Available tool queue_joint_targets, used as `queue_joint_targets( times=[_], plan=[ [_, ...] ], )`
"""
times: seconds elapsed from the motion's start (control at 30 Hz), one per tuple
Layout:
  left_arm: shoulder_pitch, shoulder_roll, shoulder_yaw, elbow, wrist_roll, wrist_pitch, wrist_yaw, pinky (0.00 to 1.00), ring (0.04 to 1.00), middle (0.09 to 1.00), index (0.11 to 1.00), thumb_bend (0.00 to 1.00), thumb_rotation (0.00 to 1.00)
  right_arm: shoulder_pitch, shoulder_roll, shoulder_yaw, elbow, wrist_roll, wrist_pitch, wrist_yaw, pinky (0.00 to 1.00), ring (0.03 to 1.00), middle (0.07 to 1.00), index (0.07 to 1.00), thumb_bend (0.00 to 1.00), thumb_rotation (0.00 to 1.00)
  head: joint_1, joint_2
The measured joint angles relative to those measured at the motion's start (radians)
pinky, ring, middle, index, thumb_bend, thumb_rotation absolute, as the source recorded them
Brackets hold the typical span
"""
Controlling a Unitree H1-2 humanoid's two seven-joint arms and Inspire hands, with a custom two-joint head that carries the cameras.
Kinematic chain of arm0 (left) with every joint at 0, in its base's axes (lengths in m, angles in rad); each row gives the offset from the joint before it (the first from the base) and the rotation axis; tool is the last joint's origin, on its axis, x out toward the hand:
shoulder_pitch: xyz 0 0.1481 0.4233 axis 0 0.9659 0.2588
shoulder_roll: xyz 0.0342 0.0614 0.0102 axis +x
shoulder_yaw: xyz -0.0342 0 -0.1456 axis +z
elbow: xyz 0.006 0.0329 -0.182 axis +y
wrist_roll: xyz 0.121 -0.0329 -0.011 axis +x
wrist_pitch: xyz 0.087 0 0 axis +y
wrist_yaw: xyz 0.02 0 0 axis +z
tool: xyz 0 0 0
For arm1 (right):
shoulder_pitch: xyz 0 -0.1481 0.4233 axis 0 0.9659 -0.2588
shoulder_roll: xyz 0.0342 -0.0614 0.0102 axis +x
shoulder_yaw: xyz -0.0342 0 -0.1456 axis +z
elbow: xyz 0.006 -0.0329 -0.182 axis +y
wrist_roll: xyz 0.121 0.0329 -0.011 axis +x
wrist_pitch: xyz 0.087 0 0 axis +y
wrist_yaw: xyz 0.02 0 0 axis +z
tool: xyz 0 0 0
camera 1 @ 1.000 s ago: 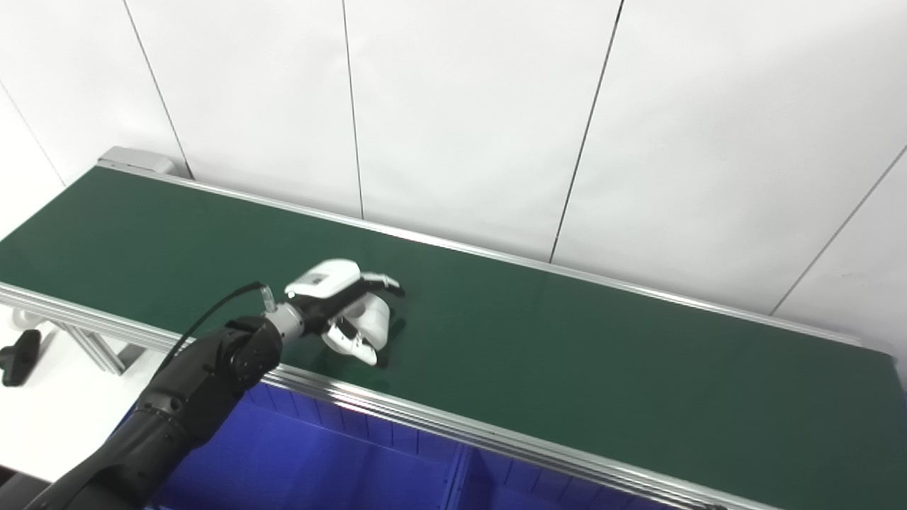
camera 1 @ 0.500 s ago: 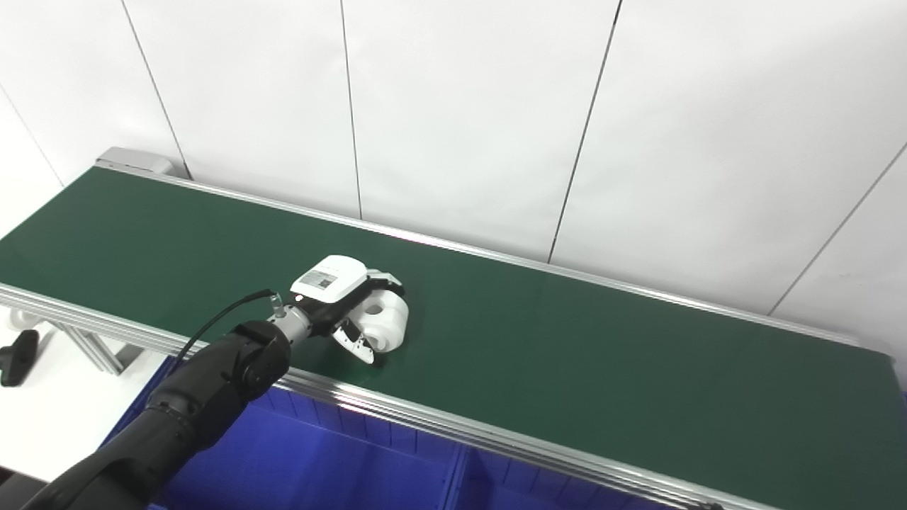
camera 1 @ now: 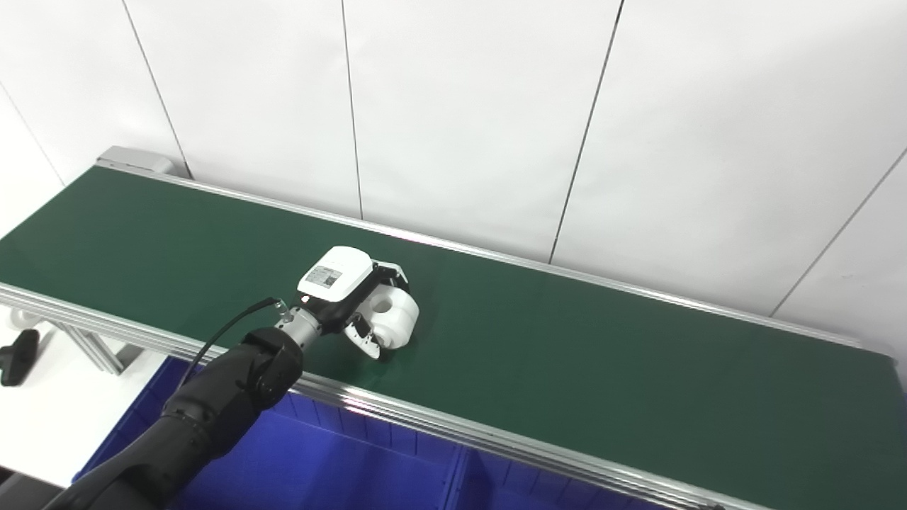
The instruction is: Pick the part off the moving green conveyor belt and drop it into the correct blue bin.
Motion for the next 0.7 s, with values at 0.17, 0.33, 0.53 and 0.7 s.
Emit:
queue_joint_targets(
  times=[0.17,0.33,0.53,0.7],
  plan=[
    [0.007,0.01,0.001,-0.077,-0.021,0.012,-0.085,0.42,0.467,0.504,0.468,0.52,0.0,0.001,0.0,0.001,-0.002,-0.003,0.0,0.0,0.89,0.867,1.0,1.0,0.45,1.0,0.003,0.009],
    [0.033,0.034,0.012,-0.203,-0.044,0.036,-0.159,0.41,0.451,0.497,0.476,0.52,0.0,0.005,0.0,0.002,-0.017,-0.008,0.002,-0.002,0.85,0.849,0.998,0.998,0.49,1.0,0.018,0.079],
    [0.103,0.073,0.057,-0.443,-0.114,0.049,-0.292,0.37,0.402,0.468,0.505,0.52,0.0,0.029,-0.001,0.004,-0.112,-0.028,0.05,-0.007,0.8,0.802,0.94,0.947,0.59,0.95,0.051,0.176],
    [0.191,0.075,0.089,-0.603,-0.127,0.1,-0.369,0.38,0.423,0.475,0.501,0.52,0.0,0.01,-0.002,0.001,-0.2,-0.022,0.088,-0.006,0.75,0.763,0.895,0.909,0.63,0.88,0.098,0.239]
  ],
)
